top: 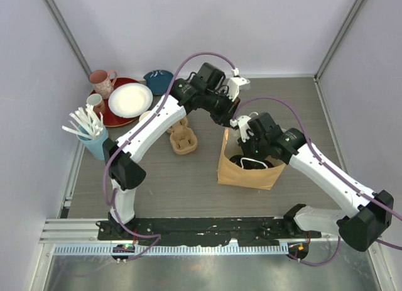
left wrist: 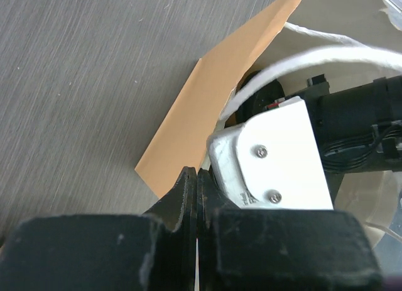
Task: Pack the takeout coffee
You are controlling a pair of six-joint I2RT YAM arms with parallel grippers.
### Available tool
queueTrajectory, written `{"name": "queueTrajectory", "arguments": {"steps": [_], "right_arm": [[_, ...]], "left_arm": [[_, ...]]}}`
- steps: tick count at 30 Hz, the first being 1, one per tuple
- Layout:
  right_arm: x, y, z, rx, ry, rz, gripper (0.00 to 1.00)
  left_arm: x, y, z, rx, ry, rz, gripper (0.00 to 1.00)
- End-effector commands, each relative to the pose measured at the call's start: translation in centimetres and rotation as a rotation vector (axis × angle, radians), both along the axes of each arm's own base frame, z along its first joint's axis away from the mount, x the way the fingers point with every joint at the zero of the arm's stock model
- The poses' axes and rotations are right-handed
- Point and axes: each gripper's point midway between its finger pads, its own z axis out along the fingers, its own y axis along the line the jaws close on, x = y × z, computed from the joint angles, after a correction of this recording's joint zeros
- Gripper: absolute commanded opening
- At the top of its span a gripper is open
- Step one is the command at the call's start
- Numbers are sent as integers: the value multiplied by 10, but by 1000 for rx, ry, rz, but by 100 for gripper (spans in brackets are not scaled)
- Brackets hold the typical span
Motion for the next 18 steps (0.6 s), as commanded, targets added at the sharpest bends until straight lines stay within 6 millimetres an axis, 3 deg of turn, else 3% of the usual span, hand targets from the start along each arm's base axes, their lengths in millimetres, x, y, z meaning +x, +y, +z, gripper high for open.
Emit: {"name": "queueTrajectory", "arguments": {"steps": [1,18], "right_arm": [[5,5,-10,30,9,-39,1],[11,-5,-34,10,18,-109,1]], "left_arm": [[-24,-9,48,-135,-31,-72,0],[-26,-6,50,-134,-33,-78,0]]}}
